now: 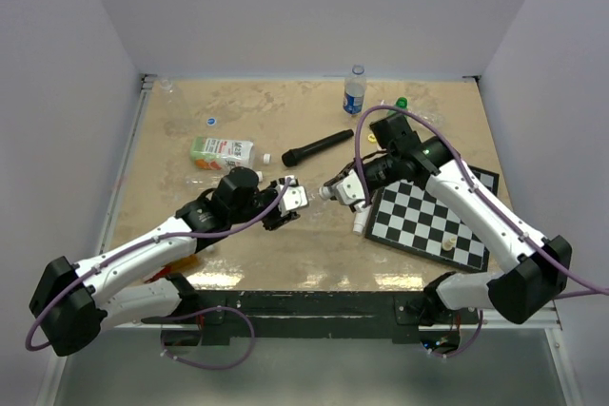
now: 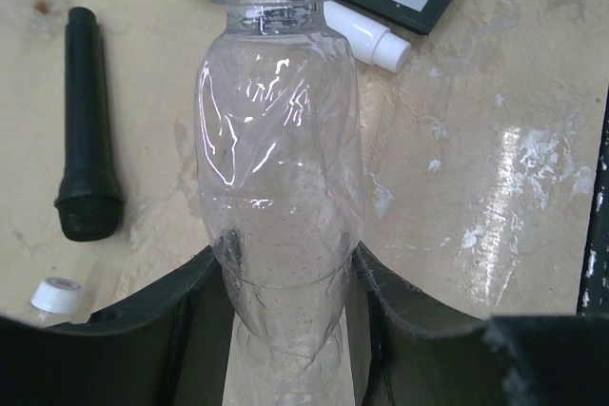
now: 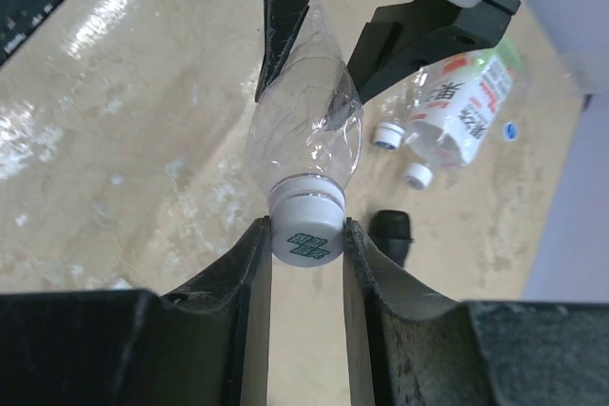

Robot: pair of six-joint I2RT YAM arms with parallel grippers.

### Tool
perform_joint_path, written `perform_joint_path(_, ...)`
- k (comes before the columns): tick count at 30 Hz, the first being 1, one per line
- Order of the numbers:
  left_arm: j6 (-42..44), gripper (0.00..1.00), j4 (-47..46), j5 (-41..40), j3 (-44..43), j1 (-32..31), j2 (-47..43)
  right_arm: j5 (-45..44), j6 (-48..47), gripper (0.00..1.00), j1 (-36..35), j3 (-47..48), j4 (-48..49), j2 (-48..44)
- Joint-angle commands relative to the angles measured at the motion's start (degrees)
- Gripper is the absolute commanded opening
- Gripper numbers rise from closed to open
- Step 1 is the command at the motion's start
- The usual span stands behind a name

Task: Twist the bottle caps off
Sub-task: Unscrew the bottle cap from the plastic bottle.

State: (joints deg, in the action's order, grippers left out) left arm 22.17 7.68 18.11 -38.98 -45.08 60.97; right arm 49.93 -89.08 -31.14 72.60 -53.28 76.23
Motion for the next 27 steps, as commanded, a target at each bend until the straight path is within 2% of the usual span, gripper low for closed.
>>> perform_joint_path(1, 0.68, 0.00, 1.99, 0.26, 0.66, 0.43, -1.12, -1.51, -8.75, 0.00, 0.81, 2.28, 1.51, -1.35)
perform_joint_path(5, 0.59, 0.00, 1.90, 0.44, 0.49, 0.43, -0.77, 1.04, -7.43, 0.01, 0.81, -1.05, 2.56, -2.83)
perform_joint_path(8, 0.50, 0.00, 1.90, 0.70, 0.31, 0.43, -0.68, 2.18, -4.45, 0.07, 0.81, -2.37, 3.09, -3.98)
perform_joint_path(15, -0.02, 0.01, 2.07, 0.26, 0.22, 0.43, -0.76, 5.52, 2.06, 0.49, 1.95, -4.83, 3.53, -6.53)
perform_joint_path(19, -0.11, 0.00, 1.99, 0.17, 0.05, 0.43, -0.68, 5.62, 11.44, 0.64, 3.18, -4.05, 5.81, -7.41)
perform_joint_path(27, -0.29, 0.00, 1.90, -0.44, -0.04, 0.43, -0.50, 6.06, 16.83, 0.70, 7.75, -1.50, 1.69, -8.64)
